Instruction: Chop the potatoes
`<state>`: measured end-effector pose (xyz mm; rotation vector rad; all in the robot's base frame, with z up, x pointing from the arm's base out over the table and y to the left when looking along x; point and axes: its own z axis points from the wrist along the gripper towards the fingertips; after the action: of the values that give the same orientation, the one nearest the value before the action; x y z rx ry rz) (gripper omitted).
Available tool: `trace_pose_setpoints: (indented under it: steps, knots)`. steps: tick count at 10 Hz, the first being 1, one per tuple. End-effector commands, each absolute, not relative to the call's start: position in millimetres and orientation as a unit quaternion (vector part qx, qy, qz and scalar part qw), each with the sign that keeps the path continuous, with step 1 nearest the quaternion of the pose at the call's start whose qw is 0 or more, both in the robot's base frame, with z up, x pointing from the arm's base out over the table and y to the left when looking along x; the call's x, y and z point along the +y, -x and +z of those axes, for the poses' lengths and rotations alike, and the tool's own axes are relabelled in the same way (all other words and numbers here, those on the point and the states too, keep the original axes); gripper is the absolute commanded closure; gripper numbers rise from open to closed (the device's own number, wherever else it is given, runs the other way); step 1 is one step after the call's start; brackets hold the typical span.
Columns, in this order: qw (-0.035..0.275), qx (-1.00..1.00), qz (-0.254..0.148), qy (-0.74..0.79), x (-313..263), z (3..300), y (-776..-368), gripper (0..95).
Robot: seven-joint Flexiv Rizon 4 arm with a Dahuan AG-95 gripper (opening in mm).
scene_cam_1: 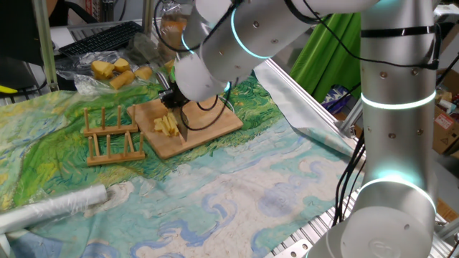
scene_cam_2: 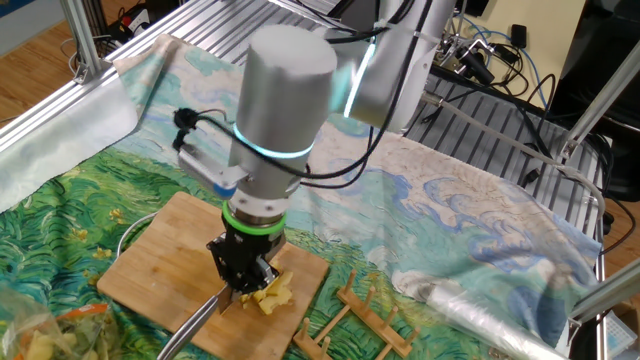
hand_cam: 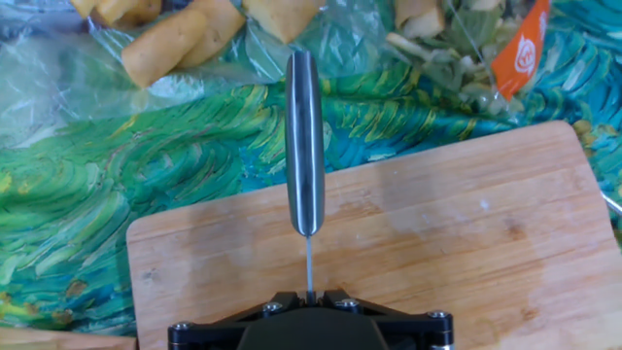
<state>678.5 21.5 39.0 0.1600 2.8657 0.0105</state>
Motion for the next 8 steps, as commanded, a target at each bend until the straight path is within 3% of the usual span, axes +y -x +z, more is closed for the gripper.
trace_pose_setpoints:
  steps: [1, 8]
  knots:
    - [0.117, 0.992, 0.007, -0.051, 22, 42, -678, 95.0]
    - [0.093, 0.994, 0.007, -0.050, 20, 58, -676, 95.0]
